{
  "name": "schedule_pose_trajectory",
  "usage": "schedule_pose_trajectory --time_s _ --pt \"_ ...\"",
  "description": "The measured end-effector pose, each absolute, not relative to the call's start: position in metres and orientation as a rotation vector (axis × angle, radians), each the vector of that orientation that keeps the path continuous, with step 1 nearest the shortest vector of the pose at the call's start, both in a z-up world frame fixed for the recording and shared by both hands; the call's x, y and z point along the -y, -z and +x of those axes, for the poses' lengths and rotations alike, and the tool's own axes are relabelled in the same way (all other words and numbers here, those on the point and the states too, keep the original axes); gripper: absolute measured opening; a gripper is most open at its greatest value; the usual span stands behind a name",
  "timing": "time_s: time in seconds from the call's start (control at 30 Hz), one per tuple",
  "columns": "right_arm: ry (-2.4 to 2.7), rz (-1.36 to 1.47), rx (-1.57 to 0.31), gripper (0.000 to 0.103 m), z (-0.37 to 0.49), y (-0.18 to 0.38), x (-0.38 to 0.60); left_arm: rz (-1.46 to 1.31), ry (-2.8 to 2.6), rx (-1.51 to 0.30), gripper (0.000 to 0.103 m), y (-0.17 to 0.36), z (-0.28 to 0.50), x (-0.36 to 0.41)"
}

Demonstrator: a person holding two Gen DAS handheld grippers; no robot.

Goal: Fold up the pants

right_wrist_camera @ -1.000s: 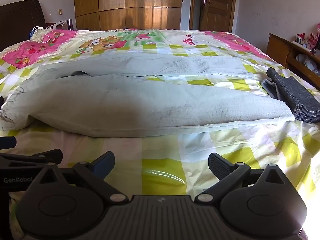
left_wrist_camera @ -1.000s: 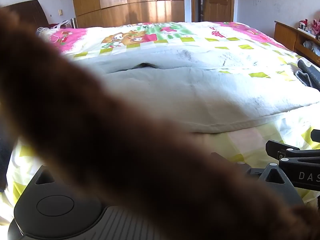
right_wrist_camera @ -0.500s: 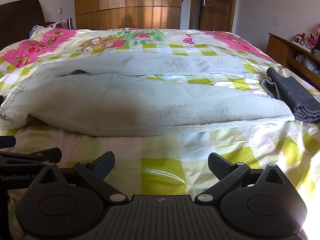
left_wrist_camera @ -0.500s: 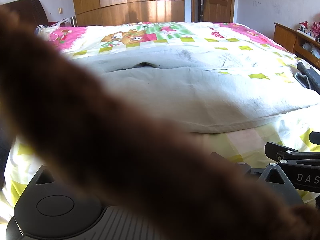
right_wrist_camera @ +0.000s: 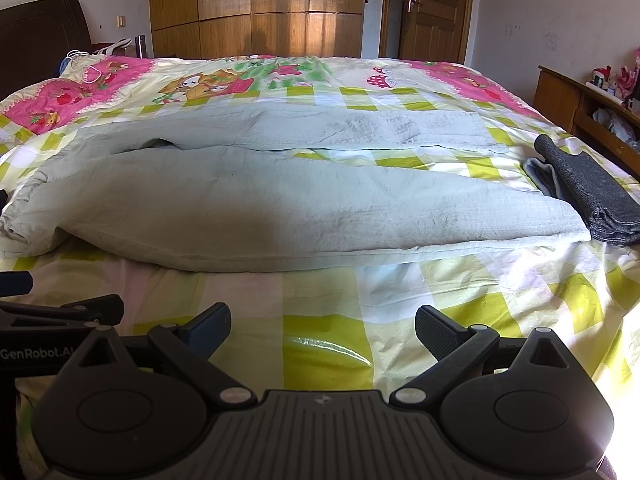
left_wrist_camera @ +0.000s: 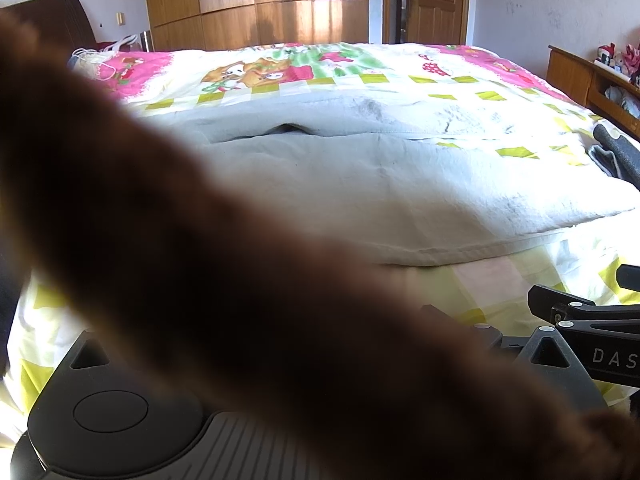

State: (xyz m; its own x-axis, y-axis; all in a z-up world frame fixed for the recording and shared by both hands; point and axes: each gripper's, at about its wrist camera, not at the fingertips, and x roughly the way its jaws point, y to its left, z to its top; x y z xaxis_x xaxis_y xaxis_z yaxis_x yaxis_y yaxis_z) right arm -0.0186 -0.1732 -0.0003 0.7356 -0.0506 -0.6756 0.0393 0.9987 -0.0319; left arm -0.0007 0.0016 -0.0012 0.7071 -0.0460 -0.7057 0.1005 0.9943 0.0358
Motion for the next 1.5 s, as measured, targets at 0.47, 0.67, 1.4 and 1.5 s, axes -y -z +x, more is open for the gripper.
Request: schedule_pose_trajectory --time_s 0.47,0.67,1.4,1.5 --pt "0.048 -0.021 -0.751 0.103 -0.018 0.002 0.171 0.058 0.095 -0.784 0.103 0.0 -0.002 -0.002" --pt "0.047 -0.021 -0.751 0.103 -0.019 0.002 0.171 0.06 0.098 -0.784 0.103 0.0 -0.001 -0.001" --pt "-0.615 -0.385 -0.631 0.086 0.042 -0.023 -0.018 0.038 -0.104 -0.746 0.1 -0.031 0.044 -0.196" --pt "-0.723 -0.454 -0.65 0.074 0.052 -0.013 -0.059 0.077 -0.08 -0.791 0.081 -0.017 0.056 -0.211"
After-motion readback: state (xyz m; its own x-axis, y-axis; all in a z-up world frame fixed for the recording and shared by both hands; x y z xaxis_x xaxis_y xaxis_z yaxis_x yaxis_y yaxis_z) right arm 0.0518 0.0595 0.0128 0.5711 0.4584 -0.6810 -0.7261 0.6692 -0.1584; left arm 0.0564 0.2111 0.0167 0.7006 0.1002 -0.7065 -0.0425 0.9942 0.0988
